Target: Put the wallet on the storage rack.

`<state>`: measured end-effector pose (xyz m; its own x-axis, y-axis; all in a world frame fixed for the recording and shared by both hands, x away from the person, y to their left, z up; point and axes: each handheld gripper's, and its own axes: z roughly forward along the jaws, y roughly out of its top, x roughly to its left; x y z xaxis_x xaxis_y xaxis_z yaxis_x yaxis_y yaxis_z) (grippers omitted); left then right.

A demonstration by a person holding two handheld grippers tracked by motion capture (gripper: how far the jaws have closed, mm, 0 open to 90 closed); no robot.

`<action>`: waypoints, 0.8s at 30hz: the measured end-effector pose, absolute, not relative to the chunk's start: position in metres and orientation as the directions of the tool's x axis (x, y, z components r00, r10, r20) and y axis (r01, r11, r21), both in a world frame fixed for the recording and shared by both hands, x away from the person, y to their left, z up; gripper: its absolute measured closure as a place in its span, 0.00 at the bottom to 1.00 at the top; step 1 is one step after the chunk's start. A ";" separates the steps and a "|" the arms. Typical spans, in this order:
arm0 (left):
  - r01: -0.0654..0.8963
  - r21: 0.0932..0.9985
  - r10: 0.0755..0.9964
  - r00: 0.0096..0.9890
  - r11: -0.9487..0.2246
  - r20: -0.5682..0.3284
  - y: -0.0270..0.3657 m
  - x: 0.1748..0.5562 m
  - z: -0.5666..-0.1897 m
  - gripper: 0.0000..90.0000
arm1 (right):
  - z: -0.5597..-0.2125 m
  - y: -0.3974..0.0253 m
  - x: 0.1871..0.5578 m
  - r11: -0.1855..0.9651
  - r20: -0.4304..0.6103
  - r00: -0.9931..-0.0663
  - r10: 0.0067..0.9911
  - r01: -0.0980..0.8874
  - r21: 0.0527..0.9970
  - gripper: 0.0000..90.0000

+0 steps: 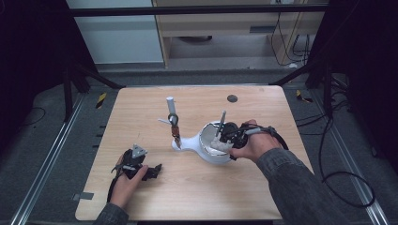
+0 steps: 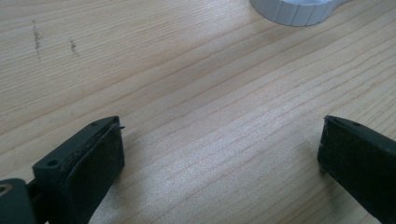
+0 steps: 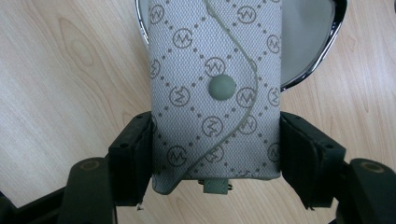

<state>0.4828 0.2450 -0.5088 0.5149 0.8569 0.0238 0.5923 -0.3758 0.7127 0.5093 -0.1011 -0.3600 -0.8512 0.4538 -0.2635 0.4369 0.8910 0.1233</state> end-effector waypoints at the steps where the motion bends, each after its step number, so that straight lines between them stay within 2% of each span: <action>1: 0.592 0.713 0.857 0.515 -0.376 0.024 0.245 0.483 -0.509 0.00 | -0.360 -0.100 0.510 0.888 -0.262 -0.848 0.460 0.444 0.123 0.36; 24: 0.591 0.712 0.855 0.517 -0.378 0.025 0.245 0.483 -0.509 0.00 | -0.362 -0.085 0.523 0.896 -0.283 -0.852 0.440 0.437 0.079 0.36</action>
<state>0.4828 0.2448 -0.5087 0.5173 0.8554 0.0246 0.5913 -0.3781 0.7123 0.5232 -0.0852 -0.3620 -0.8522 0.4401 -0.2830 0.4365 0.8962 0.0794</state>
